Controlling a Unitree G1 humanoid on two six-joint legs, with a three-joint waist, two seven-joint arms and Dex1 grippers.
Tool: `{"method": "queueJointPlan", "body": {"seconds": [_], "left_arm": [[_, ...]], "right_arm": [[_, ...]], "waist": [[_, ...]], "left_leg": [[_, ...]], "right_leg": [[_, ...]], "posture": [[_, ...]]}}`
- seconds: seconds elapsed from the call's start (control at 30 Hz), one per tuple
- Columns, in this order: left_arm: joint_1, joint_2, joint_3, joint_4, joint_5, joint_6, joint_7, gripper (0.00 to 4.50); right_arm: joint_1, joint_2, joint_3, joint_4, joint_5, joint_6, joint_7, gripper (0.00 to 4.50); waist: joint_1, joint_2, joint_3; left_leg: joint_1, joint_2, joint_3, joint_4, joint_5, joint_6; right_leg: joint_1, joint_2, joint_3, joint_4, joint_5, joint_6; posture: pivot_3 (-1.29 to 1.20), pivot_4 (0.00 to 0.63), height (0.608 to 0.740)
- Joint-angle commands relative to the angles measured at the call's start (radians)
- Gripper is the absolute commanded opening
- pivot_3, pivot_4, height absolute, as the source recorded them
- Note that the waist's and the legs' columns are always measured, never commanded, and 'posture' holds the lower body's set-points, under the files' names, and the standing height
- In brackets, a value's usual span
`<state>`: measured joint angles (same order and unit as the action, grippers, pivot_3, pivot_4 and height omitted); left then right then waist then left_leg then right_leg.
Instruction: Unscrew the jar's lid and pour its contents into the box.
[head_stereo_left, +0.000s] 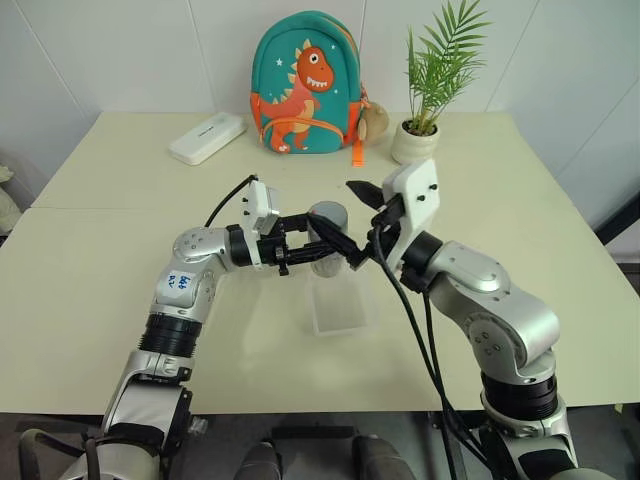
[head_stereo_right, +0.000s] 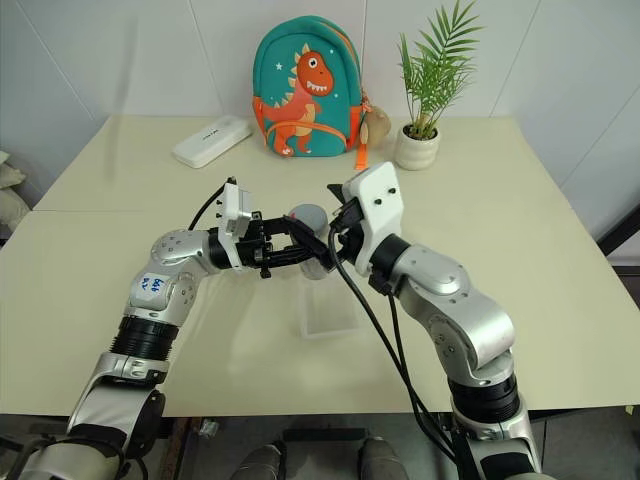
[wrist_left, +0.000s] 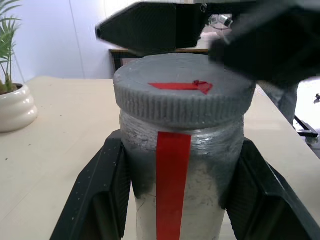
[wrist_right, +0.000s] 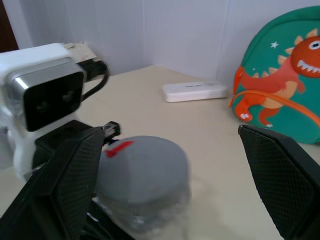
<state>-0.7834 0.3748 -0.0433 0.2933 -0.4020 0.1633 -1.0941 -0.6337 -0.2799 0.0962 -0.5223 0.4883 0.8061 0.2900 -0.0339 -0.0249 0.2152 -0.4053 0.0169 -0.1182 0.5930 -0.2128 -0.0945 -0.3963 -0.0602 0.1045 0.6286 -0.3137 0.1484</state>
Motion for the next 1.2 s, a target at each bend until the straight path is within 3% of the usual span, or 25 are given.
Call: {"method": "queueJointPlan", "body": {"seconds": [0.03,0.33,0.57,0.8,1.2], "left_arm": [[-0.037,-0.015,-0.003,-0.006,0.004,-0.010,-0.003,2.09],[-0.043,-0.017,0.001,-0.001,0.009,-0.001,-0.012,2.09],[-0.034,-0.015,-0.001,0.000,0.015,0.003,-0.014,2.09],[-0.022,0.001,-0.004,-0.006,0.012,0.017,-0.037,2.09],[-0.062,0.020,-0.014,0.086,0.019,-0.003,-0.146,2.09]], "right_arm": [[-0.012,0.017,0.013,-0.030,-0.015,0.016,-0.026,4.50],[-0.003,0.021,0.018,-0.031,-0.040,0.038,-0.034,4.50],[-0.007,0.026,-0.009,-0.058,-0.015,0.029,-0.013,2.65],[-0.015,0.010,-0.019,-0.060,0.019,0.021,0.050,2.65],[-0.107,-0.102,0.003,-0.047,0.206,-0.001,0.416,2.65]], "waist": [[0.001,0.000,0.000],[0.000,0.000,0.000],[0.000,0.000,0.000],[0.000,0.000,0.000],[-0.001,0.000,0.000]], "left_leg": [[0.000,0.000,0.000,0.000,0.000,0.000],[0.000,0.000,0.000,0.000,0.000,0.000],[0.000,0.000,0.000,0.000,0.000,0.000],[0.000,0.000,0.000,0.000,0.000,0.000],[0.000,0.000,0.000,-0.001,0.000,0.000]], "right_leg": [[0.000,0.000,0.000,0.000,0.000,0.000],[0.000,0.000,0.000,0.000,0.000,0.000],[0.000,0.000,0.000,0.000,0.000,0.000],[0.000,0.000,0.000,0.000,0.000,0.000],[0.000,0.000,0.000,-0.001,0.000,0.000]], "posture": [[0.00,0.150,0.740],[0.00,0.150,0.740],[0.00,0.150,0.740],[0.00,0.150,0.740],[0.00,0.150,0.740]]}}
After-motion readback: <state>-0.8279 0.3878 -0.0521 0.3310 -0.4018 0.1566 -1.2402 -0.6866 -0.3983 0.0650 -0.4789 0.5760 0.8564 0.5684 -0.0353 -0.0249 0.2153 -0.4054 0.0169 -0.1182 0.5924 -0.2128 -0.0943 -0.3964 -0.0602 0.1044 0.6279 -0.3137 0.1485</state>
